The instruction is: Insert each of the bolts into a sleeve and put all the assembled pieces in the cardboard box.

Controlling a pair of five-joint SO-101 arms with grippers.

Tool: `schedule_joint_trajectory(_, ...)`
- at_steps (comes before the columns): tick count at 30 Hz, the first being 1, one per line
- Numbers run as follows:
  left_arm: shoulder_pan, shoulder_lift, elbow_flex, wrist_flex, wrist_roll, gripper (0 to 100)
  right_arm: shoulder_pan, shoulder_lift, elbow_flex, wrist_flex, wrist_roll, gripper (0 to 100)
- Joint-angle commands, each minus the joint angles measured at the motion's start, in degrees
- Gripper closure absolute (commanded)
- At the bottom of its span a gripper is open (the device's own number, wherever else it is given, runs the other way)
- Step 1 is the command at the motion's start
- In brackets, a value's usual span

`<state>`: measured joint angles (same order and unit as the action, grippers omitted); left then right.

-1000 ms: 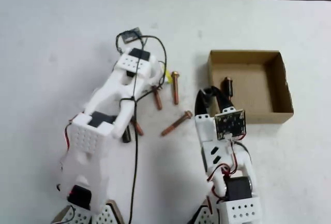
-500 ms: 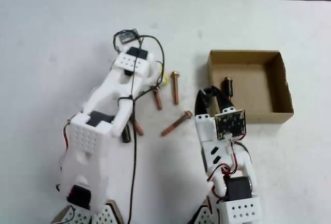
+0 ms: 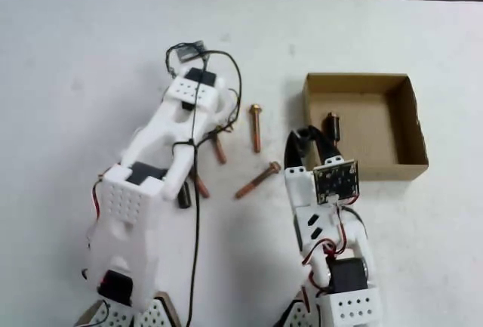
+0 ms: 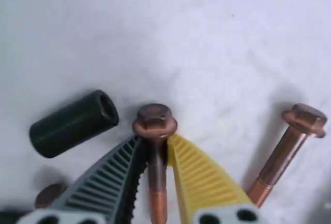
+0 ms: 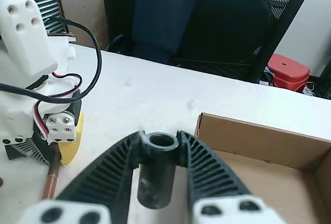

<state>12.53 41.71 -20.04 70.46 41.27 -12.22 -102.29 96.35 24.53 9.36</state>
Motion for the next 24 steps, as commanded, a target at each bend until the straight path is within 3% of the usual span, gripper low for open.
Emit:
schedule_joint_trajectory(1, -0.9, -0.1, -0.9, 1.8, -4.5, 95, 0.5, -0.7, 0.5, 0.3, -0.1, 97.1)
schedule_joint_trajectory(8, -0.2, -0.2, -0.6, 1.9, -16.9, 95, 0.5, -0.7, 0.5, 0.3, -0.1, 97.1)
schedule_joint_trajectory(15, 3.2, -1.6, -1.2, 7.8, -26.4, 95, 0.4, -0.5, 0.5, 0.3, -0.1, 97.1)
schedule_joint_trajectory(24, 5.4, -12.6, -0.8, 14.7, -31.5, 98, 0.0, -0.7, 0.5, 1.8, -0.5, 97.1)
